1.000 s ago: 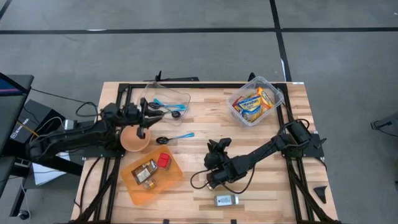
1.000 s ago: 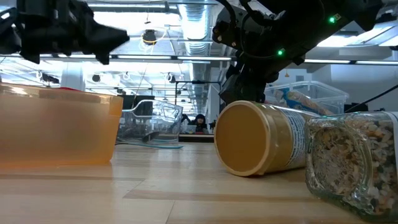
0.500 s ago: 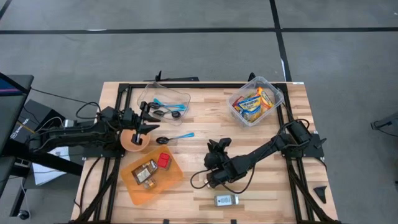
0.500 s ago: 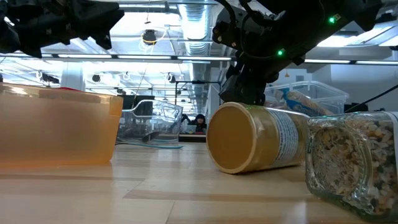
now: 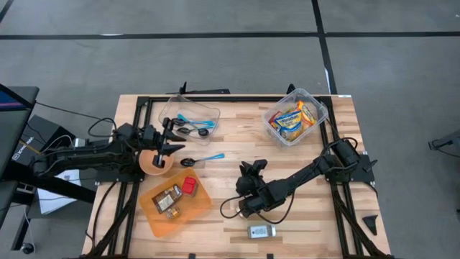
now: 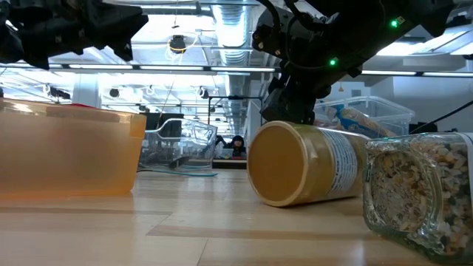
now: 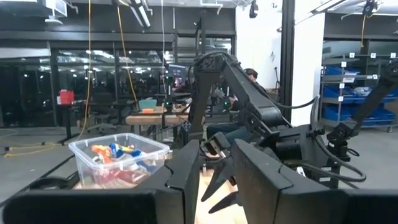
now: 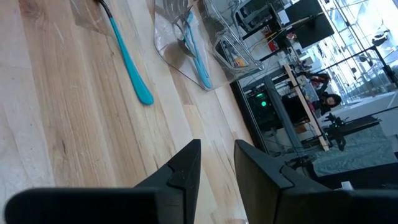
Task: Pick & Place Food Item
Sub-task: Put the blue spoon into the left transparent bin
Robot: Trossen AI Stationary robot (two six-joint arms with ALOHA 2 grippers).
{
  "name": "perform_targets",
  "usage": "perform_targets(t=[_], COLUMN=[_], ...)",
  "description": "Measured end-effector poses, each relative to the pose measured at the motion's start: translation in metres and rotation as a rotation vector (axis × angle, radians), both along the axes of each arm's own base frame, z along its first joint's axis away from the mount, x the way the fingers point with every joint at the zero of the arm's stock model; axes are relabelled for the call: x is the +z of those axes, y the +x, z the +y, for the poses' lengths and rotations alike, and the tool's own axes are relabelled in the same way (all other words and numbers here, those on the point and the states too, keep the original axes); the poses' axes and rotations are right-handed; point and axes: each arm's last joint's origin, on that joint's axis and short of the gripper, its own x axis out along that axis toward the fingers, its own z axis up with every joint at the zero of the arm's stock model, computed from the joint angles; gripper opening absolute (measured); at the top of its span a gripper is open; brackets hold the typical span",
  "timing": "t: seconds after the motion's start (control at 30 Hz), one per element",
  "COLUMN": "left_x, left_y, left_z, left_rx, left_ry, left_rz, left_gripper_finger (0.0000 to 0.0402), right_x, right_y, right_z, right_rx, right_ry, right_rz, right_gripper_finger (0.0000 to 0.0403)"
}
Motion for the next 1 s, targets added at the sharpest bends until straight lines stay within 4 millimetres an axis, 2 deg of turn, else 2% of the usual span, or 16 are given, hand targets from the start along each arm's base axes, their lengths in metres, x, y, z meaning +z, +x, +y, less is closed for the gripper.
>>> perform_targets(t=[0.2, 0.3, 0.5, 0.6, 0.73, 0.9, 1.0], left_x=[-0.001, 0.003, 0.042, 0.056, 0.048, 0.033, 0.027], left_y=[0.002, 0.007, 0.023, 0.031, 0.042, 0.053, 0.063], left_z=[-0.001, -0.002, -0.016, -0.024, -0.031, -0.032, -0.034], left_rx=[0.071, 0.126, 0.282, 0.362, 0.39, 0.396, 0.367], left_ry=[-0.014, -0.009, 0.087, 0.126, 0.144, -0.019, -0.09], left_rz=[0.008, 0.094, 0.442, 0.545, 0.694, 0.917, 0.945], left_gripper_finger=[0.0091, 0.0091, 0.0091, 0.009, 0.0082, 0.0059, 0.0044], right_x=[0.0, 0.0, -0.006, -0.013, -0.02, -0.03, -0.034], right_y=[0.0, -0.001, -0.016, -0.028, -0.038, -0.045, -0.049], right_z=[0.0, 0.0, -0.007, -0.014, -0.028, -0.046, -0.06], right_rx=[-0.01, -0.017, -0.085, -0.141, -0.223, -0.325, -0.383], right_ry=[0.017, 0.024, 0.078, 0.085, 0.088, 0.124, 0.13], right_rz=[-0.025, -0.033, -0.002, -0.005, -0.031, -0.116, -0.132], right_gripper_finger=[0.0092, 0.0092, 0.0092, 0.0092, 0.0092, 0.0092, 0.0092])
